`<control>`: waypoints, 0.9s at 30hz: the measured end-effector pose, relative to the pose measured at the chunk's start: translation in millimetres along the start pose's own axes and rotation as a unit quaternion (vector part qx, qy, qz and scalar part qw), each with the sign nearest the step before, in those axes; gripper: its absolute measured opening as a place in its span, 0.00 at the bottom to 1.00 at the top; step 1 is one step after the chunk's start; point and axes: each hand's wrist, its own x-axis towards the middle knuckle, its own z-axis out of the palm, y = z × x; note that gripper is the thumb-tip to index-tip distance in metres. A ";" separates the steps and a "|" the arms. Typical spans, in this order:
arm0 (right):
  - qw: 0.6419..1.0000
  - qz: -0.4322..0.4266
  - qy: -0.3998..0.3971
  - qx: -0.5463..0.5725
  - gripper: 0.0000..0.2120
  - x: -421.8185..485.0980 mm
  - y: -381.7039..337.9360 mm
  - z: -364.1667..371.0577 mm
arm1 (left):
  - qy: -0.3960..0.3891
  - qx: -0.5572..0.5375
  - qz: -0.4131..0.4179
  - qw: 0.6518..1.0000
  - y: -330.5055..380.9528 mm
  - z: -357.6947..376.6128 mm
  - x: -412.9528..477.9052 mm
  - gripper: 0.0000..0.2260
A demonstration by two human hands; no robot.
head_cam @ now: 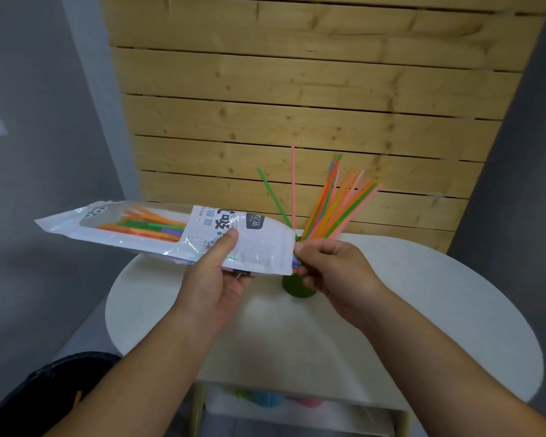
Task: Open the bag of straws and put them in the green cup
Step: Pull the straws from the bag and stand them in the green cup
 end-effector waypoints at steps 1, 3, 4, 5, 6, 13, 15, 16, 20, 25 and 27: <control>1.000 -0.010 0.008 -0.006 0.05 -0.1 -0.3 -0.8 | 0.001 0.000 0.001 1.000 -0.1 0.2 0.1 0.13; 0.999 -0.026 0.028 -0.011 0.04 0.6 -1.5 -3.8 | 0.010 -0.003 0.001 1.000 0.2 -0.1 0.2 0.14; 0.999 -0.031 0.038 -0.009 0.05 1.0 -2.7 -5.5 | 0.016 -0.007 0.000 1.000 0.7 -0.4 0.3 0.14; 0.998 -0.034 0.047 -0.006 0.05 1.1 -4.3 -7.7 | 0.023 -0.013 -0.002 1.000 1.3 -0.9 0.5 0.14; 0.998 -0.038 0.054 -0.006 0.05 1.6 -5.8 -9.8 | 0.029 -0.018 -0.005 0.999 1.9 -1.4 0.7 0.14; 0.996 -0.061 0.061 0.007 0.02 3.5 -10.9 -18.7 | 0.060 -0.040 -0.016 0.997 3.6 -0.4 -0.5 0.11; 0.996 -0.047 0.060 0.035 0.02 5.2 -11.1 -22.6 | 0.066 -0.045 -0.018 0.997 4.5 0.1 -0.6 0.10; 0.996 -0.039 0.060 0.050 0.02 5.9 -10.9 -24.3 | 0.069 -0.046 -0.020 0.996 4.9 0.2 -0.9 0.10; 0.998 -0.013 0.024 0.052 0.13 4.8 -6.6 -23.5 | 0.079 -0.054 -0.025 0.995 5.2 0.9 -1.4 0.08; 0.990 -0.009 -0.036 0.136 0.29 -1.7 2.9 0.8 | 0.066 -0.049 -0.030 0.996 2.1 2.7 -2.0 0.07; 0.986 -0.021 -0.033 0.161 0.22 -2.3 8.1 9.6 | 0.063 -0.046 -0.033 0.996 0.3 2.3 -2.2 0.08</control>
